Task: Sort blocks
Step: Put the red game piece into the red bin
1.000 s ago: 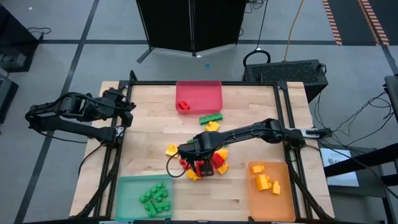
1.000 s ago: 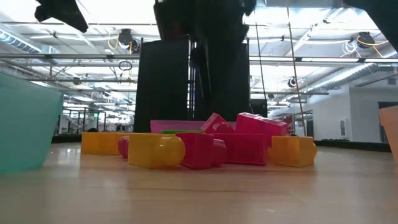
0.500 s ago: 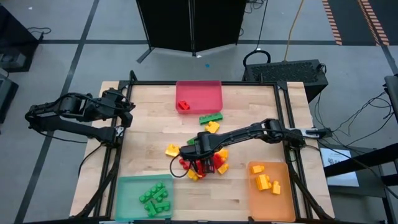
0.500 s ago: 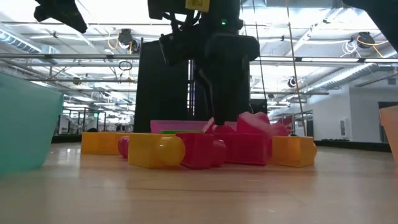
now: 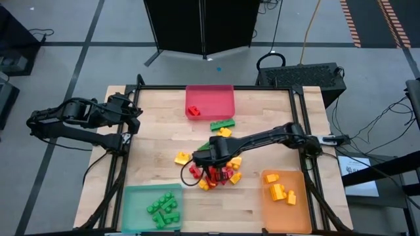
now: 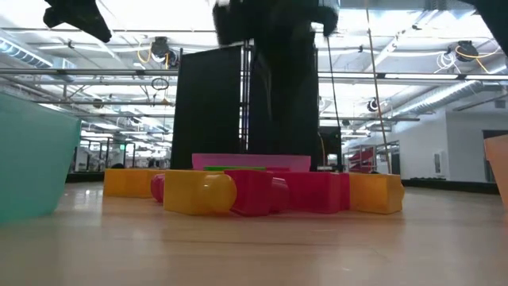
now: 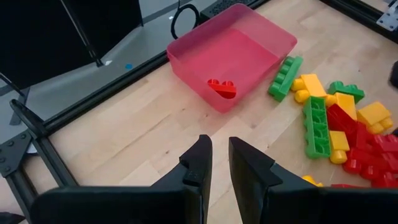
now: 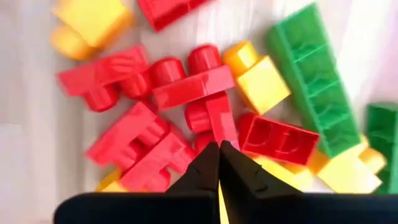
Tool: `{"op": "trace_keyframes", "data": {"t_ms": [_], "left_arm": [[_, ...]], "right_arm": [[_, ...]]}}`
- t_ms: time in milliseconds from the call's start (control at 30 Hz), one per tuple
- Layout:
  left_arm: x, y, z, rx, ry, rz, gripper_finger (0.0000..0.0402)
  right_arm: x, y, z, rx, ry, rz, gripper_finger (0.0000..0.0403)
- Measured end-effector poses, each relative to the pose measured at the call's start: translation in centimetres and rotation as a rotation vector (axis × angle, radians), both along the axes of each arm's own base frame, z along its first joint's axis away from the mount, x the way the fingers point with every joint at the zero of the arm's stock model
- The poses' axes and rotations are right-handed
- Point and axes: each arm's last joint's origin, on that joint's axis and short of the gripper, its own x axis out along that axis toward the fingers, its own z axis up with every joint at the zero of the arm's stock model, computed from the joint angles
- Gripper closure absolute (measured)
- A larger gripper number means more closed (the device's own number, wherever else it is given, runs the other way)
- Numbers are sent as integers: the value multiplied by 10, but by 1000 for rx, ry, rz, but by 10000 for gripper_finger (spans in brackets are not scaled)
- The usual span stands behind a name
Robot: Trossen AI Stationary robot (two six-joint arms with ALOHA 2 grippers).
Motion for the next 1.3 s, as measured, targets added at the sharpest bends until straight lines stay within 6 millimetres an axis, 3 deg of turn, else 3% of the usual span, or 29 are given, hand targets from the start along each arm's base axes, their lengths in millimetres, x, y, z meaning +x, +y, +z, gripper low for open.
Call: {"op": "trace_keyframes", "data": {"t_ms": [100, 233, 500, 700, 933, 1300], "left_arm": [[0, 0, 0, 0, 1, 0, 343], [0, 0, 0, 0, 2, 0, 343], [-3, 0, -2, 0, 41, 1, 343], [-4, 0, -3, 1, 56, 1, 343], [-4, 0, -3, 4, 56, 2, 343], [-4, 0, -3, 12, 57, 10, 343]], "right_arm": [[-6, -1, 20, 23, -53, 39, 381], [-6, -1, 22, 54, -53, 119, 343], [-6, -25, -4, -37, 26, 105, 188], [-10, -31, -26, -60, 77, 241, 101], [-9, -32, -43, -119, 55, 262, 86], [-2, -43, -47, -141, 20, 307, 97]]}}
